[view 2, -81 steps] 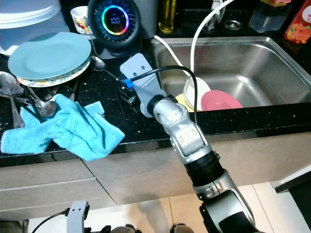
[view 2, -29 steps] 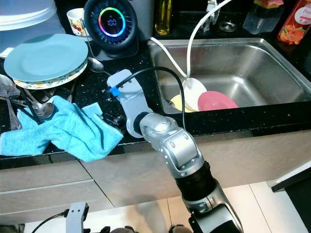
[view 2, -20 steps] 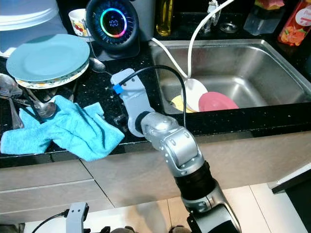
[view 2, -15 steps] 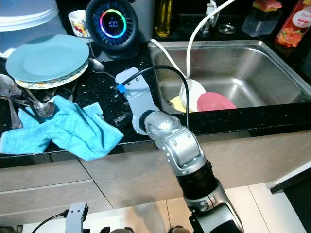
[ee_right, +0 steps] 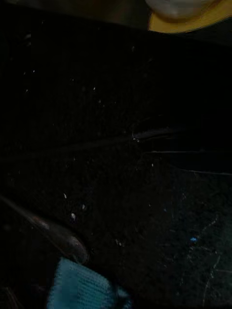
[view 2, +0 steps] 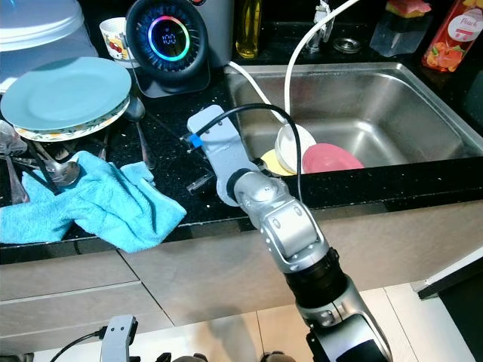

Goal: Kitchen organization

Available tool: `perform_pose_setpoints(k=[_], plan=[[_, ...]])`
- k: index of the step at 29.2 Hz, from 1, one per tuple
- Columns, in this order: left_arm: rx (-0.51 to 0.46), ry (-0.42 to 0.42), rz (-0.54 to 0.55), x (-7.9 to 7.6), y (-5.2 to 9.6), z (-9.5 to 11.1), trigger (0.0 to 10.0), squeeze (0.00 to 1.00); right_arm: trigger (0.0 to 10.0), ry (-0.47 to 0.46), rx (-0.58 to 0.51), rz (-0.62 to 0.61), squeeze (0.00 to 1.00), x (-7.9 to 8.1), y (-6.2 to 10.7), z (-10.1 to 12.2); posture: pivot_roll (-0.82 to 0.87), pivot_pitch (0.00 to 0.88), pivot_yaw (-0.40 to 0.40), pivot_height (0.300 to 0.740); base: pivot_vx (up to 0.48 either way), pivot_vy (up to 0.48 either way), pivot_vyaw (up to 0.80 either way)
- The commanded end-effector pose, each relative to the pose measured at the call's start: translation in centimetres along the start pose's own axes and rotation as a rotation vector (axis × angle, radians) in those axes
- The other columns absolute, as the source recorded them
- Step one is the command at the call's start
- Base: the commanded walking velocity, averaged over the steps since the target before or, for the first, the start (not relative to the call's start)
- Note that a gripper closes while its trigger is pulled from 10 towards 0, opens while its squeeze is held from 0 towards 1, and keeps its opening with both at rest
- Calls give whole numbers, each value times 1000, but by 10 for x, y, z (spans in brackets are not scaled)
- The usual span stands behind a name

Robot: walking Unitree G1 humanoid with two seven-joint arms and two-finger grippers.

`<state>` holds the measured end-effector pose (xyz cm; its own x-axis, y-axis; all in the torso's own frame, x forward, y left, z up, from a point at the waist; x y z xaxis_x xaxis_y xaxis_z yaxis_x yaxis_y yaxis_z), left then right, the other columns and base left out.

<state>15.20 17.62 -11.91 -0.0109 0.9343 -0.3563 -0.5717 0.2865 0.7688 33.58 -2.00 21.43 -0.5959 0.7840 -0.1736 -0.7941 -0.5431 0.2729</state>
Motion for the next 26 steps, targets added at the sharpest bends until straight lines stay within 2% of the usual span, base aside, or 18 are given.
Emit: perform_pose_setpoints(k=[1,3,4,7,12,14,15,16,17,18,21,22,24,26], plan=[[100,40,-1,-5,5,-33,10000,0,0,-65,19,-5,0,-5,0,-10,89,156,-80,740,0,0,0],[99,38,-1,-4,5,-32,10000,0,0,-168,-99,11,0,-11,4,9,90,151,-77,740,0,0,0],[99,38,-1,-4,5,-32,10000,0,0,-168,-99,11,0,-11,4,9,90,151,-77,740,0,0,0],[98,36,0,-4,5,-31,10000,0,0,-245,-191,60,0,-16,12,22,91,147,-76,740,0,0,0],[100,31,-1,-3,5,-30,10000,0,0,-260,-220,58,0,-30,19,21,89,138,-73,740,0,0,0],[100,29,-2,-3,5,-30,10000,0,0,-197,-212,61,0,-32,21,19,89,138,-73,740,0,0,0],[100,28,-3,-3,5,-29,10000,0,8157,-184,-214,70,0,-31,21,19,87,137,-70,740,0,0,0],[100,27,-3,-3,5,-29,10000,0,8157,-180,-217,76,0,-29,21,19,87,137,-70,740,0,0,0],[99,27,-3,-3,4,-29,10000,0,10000,-184,-218,113,733,-23,21,19,87,138,-68,740,0,0,0],[99,26,-3,-3,4,-29,10000,0,10000,-188,-220,143,1000,-18,21,19,88,140,-67,740,0,0,0],[99,25,-4,-3,4,-29,10000,0,10000,-192,-223,206,1000,-6,17,21,86,142,-64,740,0,0,0],[102,23,-5,-4,4,-29,10000,0,10000,-200,-224,246,1000,0,9,24,85,145,-62,740,0,0,0],[103,22,-5,-4,4,-29,10000,0,10000,-202,-224,255,1000,1,7,24,85,145,-62,740,0,0,0],[105,23,-5,-4,5,-31,10000,0,10000,-199,-218,275,1000,0,-3,27,92,149,-65,740,0,0,0]])
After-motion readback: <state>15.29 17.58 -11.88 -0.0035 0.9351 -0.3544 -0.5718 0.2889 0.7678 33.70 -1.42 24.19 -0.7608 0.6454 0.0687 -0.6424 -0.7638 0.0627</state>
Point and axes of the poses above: a point about 5 cm out from each wrist's last joint towards the gripper, its own y axis pointing back from the gripper into the wrist, its own z axis along the axis of the wrist's last joint, x = y × z, the point moved 3 cm from there along -y, pointing out of the wrist towards the gripper, and after that the axes turned 2 degrees about y, right-handed, at the moved point
